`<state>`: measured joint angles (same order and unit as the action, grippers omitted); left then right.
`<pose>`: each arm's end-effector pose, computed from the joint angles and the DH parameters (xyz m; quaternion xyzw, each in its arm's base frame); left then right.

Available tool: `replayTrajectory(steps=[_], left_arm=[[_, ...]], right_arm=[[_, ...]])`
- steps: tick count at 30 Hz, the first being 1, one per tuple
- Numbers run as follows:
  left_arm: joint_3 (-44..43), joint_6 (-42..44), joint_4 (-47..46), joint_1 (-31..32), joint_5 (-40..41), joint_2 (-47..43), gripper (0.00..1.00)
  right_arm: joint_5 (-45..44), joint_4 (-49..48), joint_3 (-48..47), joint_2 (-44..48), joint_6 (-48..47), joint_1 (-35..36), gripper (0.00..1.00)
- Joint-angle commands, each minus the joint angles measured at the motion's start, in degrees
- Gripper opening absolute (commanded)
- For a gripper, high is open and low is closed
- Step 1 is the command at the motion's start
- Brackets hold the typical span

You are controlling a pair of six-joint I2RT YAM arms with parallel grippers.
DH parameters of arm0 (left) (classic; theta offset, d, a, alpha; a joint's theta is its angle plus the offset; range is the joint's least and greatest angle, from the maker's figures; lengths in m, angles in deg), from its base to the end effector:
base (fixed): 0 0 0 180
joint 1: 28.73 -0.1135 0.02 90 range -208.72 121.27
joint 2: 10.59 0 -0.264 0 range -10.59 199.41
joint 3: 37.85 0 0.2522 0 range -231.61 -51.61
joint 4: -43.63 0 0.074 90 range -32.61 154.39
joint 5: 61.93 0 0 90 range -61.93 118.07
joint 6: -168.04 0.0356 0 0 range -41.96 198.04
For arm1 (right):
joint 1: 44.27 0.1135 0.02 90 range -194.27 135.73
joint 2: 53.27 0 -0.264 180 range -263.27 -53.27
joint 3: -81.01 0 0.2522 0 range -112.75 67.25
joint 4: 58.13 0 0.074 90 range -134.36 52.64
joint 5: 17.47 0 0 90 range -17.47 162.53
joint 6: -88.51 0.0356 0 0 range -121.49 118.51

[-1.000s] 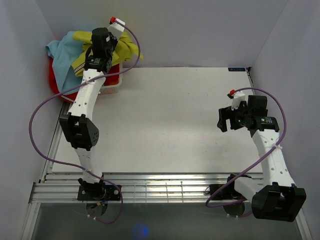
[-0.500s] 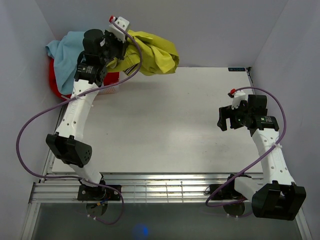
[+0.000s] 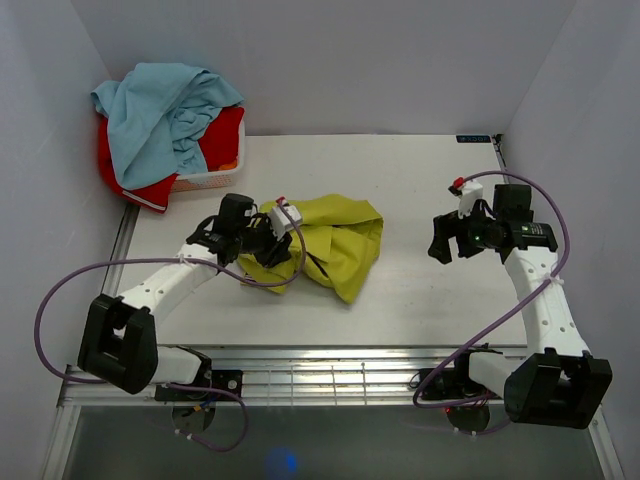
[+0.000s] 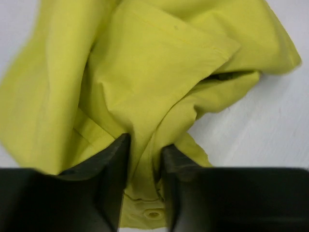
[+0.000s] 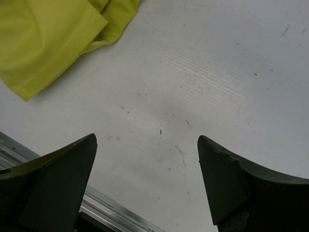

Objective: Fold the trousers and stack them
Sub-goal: Move the trousers to the center of the board

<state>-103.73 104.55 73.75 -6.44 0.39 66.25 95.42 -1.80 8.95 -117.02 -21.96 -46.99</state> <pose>0.2593 -0.1242 0.2533 0.4553 0.7640 -0.2028 0.4098 0.2246 0.0032 0.3073 -0.2114 0.8932 0.1109 0.3812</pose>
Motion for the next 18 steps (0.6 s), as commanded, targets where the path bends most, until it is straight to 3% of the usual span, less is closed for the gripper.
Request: replayTrajectory(steps=[1,2,4,6,7,9,13,18], left_arm=[[0.27,6.37,1.97,0.3,-3.71,-5.04,0.53],[-0.87,3.5,4.01,0.3,-1.69,-4.42,0.63],[-5.79,1.28,10.14,-1.0,0.79,-2.84,0.64],[-8.25,-2.49,12.46,-5.2,-3.48,-3.36,0.66],[-10.61,-3.55,14.99,-7.15,-5.52,-3.97,0.72],[-13.09,-4.96,18.25,-12.14,-9.57,-3.89,0.98],[-16.0,-2.96,26.07,-18.67,-13.26,-0.65,0.98],[-13.89,1.54,27.76,-22.19,-9.59,3.4,0.98]], right_arm=[[6.63,4.01,-2.69,-0.68,-4.22,0.43,0.9],[7.77,4.28,-2.87,-0.85,-5.01,0.7,0.9],[8.39,4.11,-3.74,-1.82,-5.37,2.1,0.9],[9.27,3.32,-4.53,-3.48,-5.37,2.72,0.9],[9.45,2.88,-5.67,-4.27,-5.28,5.51,0.9],[8.57,1.65,-6.64,-6.64,-4.67,7.46,0.9],[3.84,-4.14,-8.32,-11.92,-2.91,14.21,0.9],[-0.57,-8.46,-11.82,-20.08,-1.68,19.85,0.92]])
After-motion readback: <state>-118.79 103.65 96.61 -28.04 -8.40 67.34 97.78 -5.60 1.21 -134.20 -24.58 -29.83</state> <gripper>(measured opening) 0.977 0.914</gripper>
